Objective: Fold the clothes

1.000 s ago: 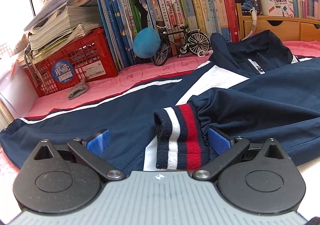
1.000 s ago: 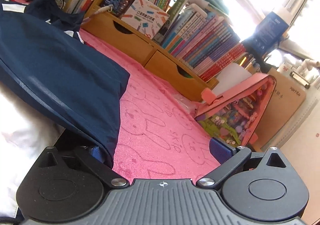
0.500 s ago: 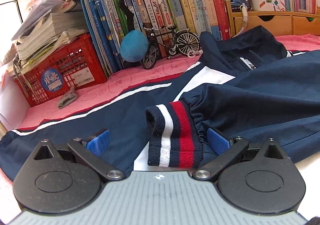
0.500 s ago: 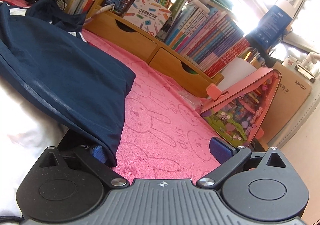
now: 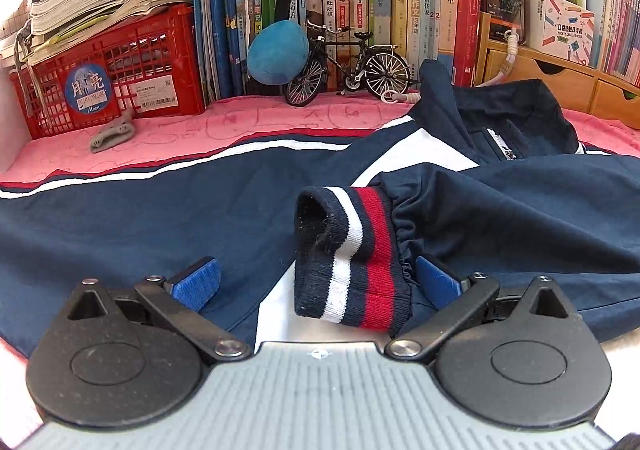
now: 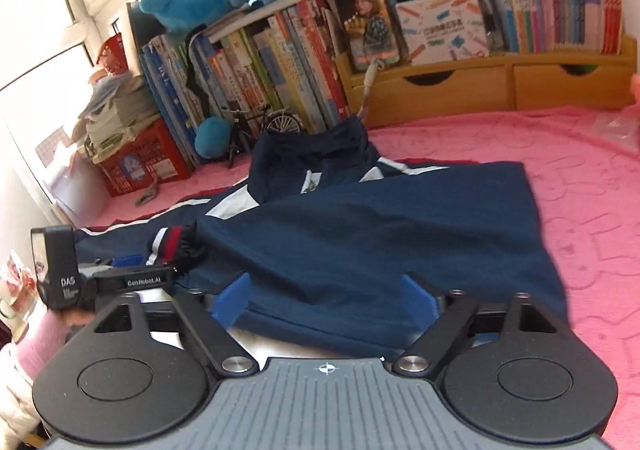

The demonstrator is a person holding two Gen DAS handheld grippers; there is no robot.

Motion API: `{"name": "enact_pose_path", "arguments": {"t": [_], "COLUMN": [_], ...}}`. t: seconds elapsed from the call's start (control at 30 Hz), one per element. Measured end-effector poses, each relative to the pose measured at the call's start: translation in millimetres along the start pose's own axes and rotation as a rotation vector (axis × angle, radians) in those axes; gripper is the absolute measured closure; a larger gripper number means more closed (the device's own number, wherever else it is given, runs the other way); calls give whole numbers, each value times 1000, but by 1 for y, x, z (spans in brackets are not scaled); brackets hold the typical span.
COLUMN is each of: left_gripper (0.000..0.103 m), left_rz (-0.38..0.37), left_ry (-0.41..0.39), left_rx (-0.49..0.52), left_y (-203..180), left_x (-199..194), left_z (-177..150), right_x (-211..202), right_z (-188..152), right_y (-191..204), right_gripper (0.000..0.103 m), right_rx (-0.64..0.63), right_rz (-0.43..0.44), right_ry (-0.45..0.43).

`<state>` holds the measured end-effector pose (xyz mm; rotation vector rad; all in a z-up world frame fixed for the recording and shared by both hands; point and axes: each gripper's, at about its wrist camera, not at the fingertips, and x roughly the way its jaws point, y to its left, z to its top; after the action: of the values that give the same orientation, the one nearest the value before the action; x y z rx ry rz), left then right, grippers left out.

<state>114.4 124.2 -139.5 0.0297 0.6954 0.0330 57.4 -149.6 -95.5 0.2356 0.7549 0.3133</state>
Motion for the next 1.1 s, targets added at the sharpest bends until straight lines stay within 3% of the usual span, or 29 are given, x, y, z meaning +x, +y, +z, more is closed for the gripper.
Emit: {"name": "enact_pose_path", "arguments": {"t": [0.07,0.17,0.23,0.43,0.6,0.63,0.7,0.73,0.87,0.97,1.1], "left_gripper": [0,0,0,0,0,0,0,0,0,0,0], "left_rz": [-1,-4,-8,-13,-14,-14,-14,-15,-14,-14,-14], "left_ry": [1,3,5,7,8,8,8,8,8,8,8], "left_rx": [-1,-4,-10,-15,-15,-15,-15,-15,-15,-15,-15], "left_y": [0,1,1,3,3,3,3,3,3,3,3], "left_x": [0,1,1,1,1,1,2,2,2,1,1], "left_z": [0,1,0,0,1,1,1,1,0,0,1], "right_x": [34,64,68,53,32,27,21,17,9,33,79], "right_z": [5,-2,-7,-1,12,14,15,16,27,37,36], "right_y": [13,23,14,-59,-128,-133,-123,-113,-65,-27,11], "right_gripper": [41,41,29,27,20,30,37,37,31,24,19], "right_rx": [-47,-181,-217,-139,59,82,42,14,-53,-109,-188], "right_rz": [-47,-207,-252,-503,-700,-736,-803,-766,-469,-245,-127], "right_ry": [31,52,22,-36,-45,-39,-52,-81,-148,-114,-32]}}
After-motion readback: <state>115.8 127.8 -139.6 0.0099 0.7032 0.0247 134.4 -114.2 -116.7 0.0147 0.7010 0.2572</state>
